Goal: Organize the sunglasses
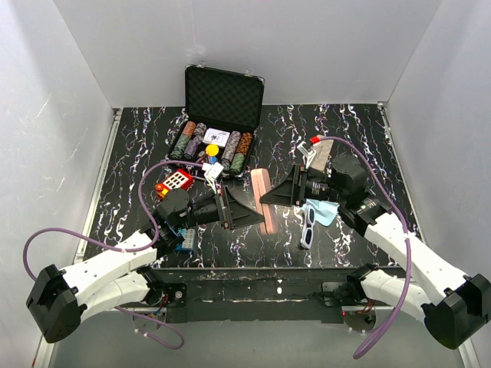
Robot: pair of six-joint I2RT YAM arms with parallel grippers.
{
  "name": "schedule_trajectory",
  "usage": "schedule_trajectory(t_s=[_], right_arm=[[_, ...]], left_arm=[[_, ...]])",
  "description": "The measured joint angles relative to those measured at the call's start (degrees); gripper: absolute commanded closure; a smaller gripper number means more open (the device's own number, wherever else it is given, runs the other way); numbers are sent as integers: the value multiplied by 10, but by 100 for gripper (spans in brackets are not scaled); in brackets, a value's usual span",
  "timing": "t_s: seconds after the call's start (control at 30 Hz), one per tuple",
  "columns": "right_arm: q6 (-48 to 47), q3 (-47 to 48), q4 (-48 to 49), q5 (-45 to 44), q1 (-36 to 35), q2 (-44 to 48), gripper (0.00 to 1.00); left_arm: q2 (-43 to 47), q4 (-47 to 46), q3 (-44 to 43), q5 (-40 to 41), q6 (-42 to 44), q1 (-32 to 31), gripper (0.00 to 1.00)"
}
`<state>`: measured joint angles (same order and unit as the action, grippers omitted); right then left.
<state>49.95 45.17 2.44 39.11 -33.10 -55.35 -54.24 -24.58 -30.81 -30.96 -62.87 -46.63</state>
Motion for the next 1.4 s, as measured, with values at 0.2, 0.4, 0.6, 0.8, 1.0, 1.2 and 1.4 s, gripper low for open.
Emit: schedule_trajectory(t_s=[0.2,0.4,0.6,0.8,1.0,1.2,1.4], right_arm=[[32,-3,48,22,-16,-4,82],[67,-30,102,50,-23,-4,89],[73,-31,119,61,-30,-5,99],[89,-38,147,78,-32,-5,99],[106,-38,171,100,-34,-5,99],[115,-46,198,117,-33,-5,99],[126,-62,227,125,-26,-9,99]], left_arm=[[-9,21,0,12,2,0,2],[-13,-17,12,10,-17,-1,18],[-10,-55,22,0,-29,-4,53],[19,-42,33,9,-23,-7,64],[56,-46,55,25,-24,-10,70],[89,-60,85,44,-36,-10,92],[99,-54,101,52,-52,-10,100]])
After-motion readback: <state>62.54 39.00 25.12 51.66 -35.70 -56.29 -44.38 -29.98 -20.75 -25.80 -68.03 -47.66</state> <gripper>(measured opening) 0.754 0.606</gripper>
